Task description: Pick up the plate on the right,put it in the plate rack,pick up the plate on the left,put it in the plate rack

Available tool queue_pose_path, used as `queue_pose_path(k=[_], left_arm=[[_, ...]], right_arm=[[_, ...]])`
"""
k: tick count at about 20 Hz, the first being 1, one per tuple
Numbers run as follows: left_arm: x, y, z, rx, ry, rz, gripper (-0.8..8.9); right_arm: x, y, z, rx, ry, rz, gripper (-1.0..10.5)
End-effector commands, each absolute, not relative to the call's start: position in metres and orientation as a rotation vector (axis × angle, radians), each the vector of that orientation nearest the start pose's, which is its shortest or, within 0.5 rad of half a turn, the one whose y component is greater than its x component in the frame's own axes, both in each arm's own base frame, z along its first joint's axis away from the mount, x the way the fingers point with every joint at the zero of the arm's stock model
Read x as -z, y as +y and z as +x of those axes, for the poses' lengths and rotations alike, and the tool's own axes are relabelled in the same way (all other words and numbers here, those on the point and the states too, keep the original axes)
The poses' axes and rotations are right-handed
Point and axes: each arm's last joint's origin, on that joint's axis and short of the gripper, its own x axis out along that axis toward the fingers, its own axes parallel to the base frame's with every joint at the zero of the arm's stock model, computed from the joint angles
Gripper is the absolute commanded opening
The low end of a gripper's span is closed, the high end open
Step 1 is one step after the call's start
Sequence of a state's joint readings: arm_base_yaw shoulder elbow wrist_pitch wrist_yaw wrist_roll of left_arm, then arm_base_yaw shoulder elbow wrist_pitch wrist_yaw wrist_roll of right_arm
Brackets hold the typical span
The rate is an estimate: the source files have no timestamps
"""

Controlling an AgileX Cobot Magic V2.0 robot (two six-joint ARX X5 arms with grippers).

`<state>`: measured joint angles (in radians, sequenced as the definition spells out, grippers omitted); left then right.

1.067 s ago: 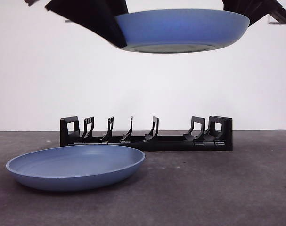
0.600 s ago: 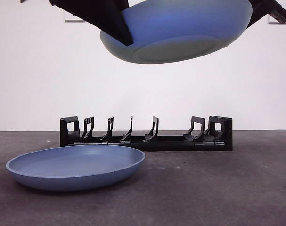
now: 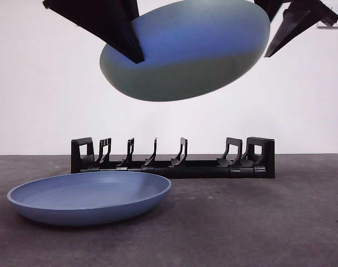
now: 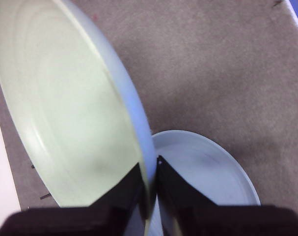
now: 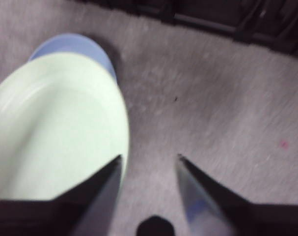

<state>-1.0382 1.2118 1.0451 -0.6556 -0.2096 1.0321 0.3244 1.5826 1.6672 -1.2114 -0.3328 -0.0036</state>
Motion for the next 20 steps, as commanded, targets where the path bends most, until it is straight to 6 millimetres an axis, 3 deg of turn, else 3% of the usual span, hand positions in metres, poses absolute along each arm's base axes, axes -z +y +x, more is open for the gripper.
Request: queue_pose_path(k=[1, 3, 5, 8, 10, 14, 20], left_arm=[[-0.299, -0.209, 0.128, 1.107, 0.248, 1.354, -0.08], [-0.299, -0.209, 0.128, 1.122, 0.265, 1.298, -0.08], [-0.3, -0.209, 0.132, 1.133, 0.309, 1.144, -0.08], [-0.31, -0.209, 0.147, 1.076, 0.306, 0.872, -0.08], [-0.321, -0.206, 0.163, 0.999, 0.266, 0.66, -0.08], [-0.341, -0.189, 0.195, 0.821, 0.201, 0.281, -0.08], [-0.346, -0.157, 0.228, 0.663, 0.191, 0.111, -0.08]], right_arm=[[-0.378, 0.106, 0.286, -0.594, 1.079, 0.003, 4.1], [-0.393, 0.106, 0.285, -0.587, 1.022, -0.004, 4.1], [-0.427, 0.101, 0.278, -0.527, 0.899, -0.027, 4.1], [-0.477, 0.09, 0.253, -0.436, 0.703, -0.041, 4.1], [-0.499, 0.083, 0.233, -0.429, 0.622, -0.037, 4.1], [-0.508, 0.073, 0.204, -0.431, 0.622, -0.047, 4.1], [-0.497, 0.073, 0.198, -0.49, 0.729, -0.052, 4.1]])
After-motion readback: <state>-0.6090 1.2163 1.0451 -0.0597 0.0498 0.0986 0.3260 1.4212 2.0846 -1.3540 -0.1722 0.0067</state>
